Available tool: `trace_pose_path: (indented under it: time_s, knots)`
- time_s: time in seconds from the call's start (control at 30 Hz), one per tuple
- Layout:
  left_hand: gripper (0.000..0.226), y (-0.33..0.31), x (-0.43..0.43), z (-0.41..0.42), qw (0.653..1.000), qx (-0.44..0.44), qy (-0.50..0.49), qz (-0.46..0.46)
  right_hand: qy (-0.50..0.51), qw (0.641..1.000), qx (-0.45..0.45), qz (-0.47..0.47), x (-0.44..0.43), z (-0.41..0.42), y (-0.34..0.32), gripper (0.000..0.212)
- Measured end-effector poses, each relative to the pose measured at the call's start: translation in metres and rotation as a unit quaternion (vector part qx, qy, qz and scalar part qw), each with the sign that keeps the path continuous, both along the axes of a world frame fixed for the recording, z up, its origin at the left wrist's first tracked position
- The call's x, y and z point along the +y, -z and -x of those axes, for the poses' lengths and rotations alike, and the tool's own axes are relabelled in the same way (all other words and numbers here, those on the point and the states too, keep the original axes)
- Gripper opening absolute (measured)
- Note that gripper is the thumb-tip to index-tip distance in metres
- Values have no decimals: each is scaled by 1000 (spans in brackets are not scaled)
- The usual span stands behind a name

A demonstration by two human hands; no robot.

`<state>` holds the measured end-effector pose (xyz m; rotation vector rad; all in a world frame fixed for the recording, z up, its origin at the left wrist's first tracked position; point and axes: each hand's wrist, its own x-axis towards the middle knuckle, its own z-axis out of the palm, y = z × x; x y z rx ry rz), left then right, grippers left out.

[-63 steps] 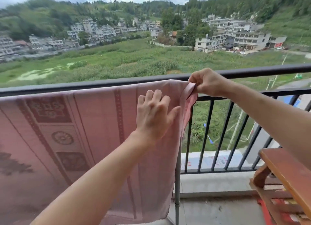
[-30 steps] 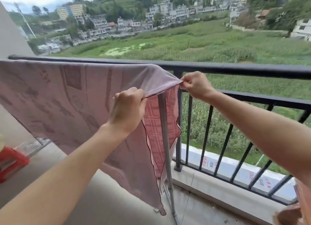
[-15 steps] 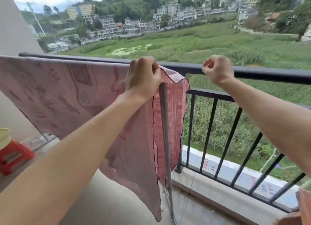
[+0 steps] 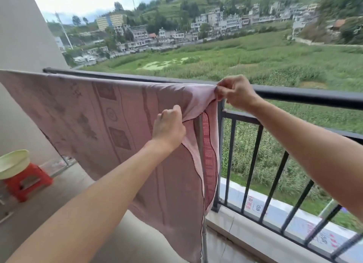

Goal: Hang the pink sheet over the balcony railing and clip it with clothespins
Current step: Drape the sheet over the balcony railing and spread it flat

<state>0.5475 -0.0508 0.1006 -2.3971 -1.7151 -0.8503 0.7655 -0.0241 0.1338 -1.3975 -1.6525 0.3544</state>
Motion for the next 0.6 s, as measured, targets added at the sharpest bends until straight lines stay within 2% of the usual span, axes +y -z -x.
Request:
trace_pose_path:
  time_s: [0.07,0.13,0.2,0.3,0.4,0.5,0.6]
  knots:
    - [6,17,4,8,999,-14,-40,30,12,998,-48,-28,6,-2,-12,12]
    - [15,23,8,12,996,-54,-53,45,33,994,-88,-56,13,-3,-18,13]
    - [19,11,7,14,992,-122,-40,16,63,986,-121,-92,20,-5,-19,15]
    - [21,-47,11,9,975,-209,1,-79,116,975,-149,-117,34,-17,-11,18]
    - [15,-98,16,-16,967,-212,47,-134,150,962,-222,-41,41,-29,22,19]
    - [14,-89,12,-52,978,-168,101,-71,140,942,-301,48,36,-34,55,19]
    - [14,-68,5,-66,973,-169,152,-38,134,944,-291,85,30,-38,60,20]
